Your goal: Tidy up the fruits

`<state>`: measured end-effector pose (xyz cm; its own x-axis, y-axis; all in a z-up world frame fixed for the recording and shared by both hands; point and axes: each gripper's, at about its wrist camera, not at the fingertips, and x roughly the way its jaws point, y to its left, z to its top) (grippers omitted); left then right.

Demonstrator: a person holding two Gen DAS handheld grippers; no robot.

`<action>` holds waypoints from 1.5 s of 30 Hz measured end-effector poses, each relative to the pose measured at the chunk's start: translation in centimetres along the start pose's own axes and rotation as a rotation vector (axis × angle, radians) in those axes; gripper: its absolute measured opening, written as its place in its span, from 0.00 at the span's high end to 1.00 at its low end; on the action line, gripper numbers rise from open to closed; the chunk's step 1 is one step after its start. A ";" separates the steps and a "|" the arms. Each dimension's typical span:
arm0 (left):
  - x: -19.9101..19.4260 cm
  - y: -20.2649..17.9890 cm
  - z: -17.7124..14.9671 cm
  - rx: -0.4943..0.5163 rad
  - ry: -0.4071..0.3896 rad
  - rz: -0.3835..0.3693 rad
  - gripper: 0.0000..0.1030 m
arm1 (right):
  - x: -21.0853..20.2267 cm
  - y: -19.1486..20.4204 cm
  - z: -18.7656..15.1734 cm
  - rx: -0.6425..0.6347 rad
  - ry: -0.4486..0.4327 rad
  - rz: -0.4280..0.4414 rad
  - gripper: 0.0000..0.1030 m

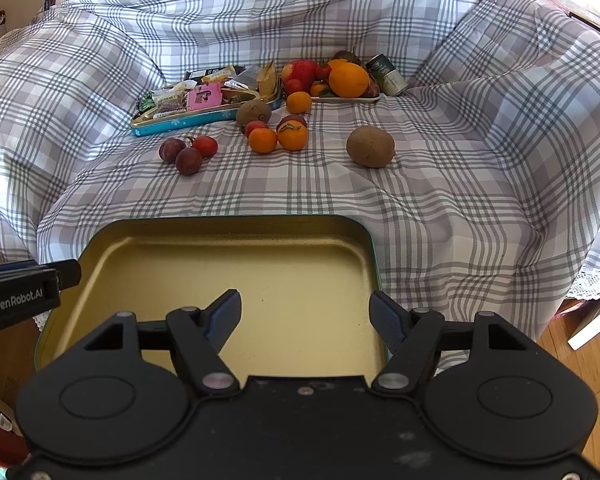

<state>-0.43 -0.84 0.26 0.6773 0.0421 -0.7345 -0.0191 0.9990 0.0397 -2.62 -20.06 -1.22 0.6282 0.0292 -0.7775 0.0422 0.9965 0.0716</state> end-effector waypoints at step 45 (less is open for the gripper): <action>2.3 0.2 -0.2 -0.046 0.114 -0.071 0.54 | 2.7 0.1 0.3 -0.017 0.073 0.003 0.31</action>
<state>0.93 -0.49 -1.54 0.5899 -0.0303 -0.8069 -0.0098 0.9990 -0.0446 -0.69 -19.87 -3.15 0.5701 0.0368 -0.8208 0.0268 0.9976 0.0633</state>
